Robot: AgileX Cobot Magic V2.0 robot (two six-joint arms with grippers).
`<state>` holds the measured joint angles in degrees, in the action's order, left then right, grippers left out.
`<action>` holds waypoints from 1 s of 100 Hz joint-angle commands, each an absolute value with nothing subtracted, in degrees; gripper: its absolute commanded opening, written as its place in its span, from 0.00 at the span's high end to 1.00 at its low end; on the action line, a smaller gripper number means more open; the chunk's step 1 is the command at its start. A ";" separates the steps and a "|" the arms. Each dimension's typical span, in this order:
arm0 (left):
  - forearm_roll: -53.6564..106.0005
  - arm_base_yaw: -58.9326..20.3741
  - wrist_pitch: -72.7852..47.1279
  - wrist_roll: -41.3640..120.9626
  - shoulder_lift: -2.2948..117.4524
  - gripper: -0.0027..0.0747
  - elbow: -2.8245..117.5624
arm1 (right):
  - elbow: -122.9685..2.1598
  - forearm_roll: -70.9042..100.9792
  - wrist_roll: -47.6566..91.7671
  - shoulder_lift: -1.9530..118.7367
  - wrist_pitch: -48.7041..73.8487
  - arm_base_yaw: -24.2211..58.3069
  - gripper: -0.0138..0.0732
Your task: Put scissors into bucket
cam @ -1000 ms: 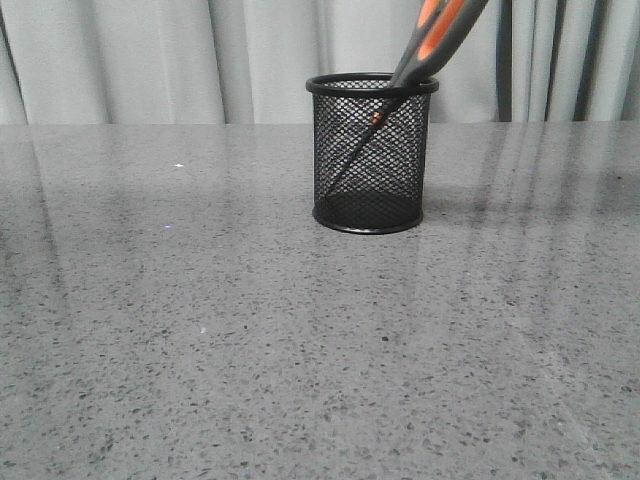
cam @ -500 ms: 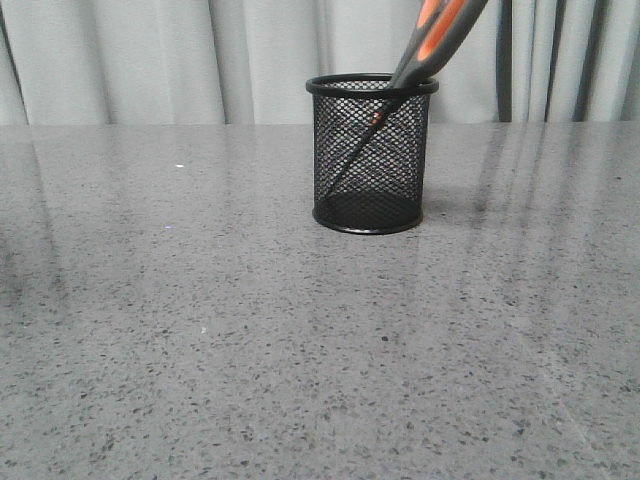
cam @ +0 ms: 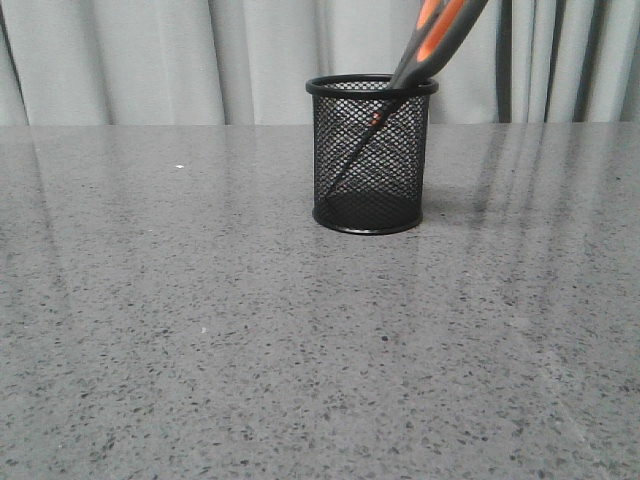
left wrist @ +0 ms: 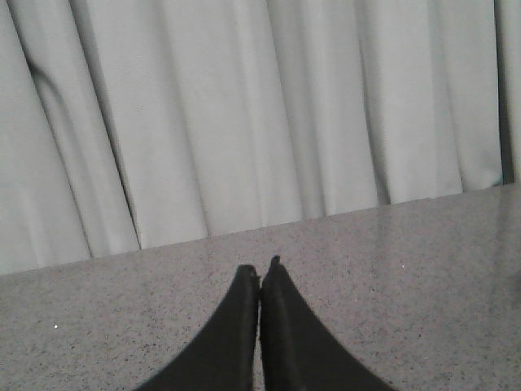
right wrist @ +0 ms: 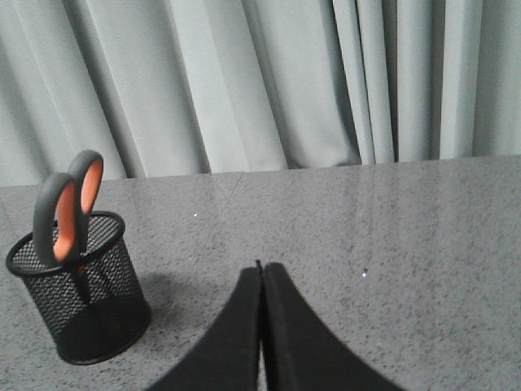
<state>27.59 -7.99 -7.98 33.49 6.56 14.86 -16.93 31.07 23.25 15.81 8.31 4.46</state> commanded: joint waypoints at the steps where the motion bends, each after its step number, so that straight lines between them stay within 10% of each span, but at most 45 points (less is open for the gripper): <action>1: 29.11 -7.81 -2.99 32.76 5.88 0.99 16.22 | -17.86 33.52 23.38 15.32 4.95 4.20 0.91; 100: 13.41 -7.55 -3.94 22.75 5.78 0.99 15.52 | -17.76 35.10 23.38 15.32 6.09 4.20 0.91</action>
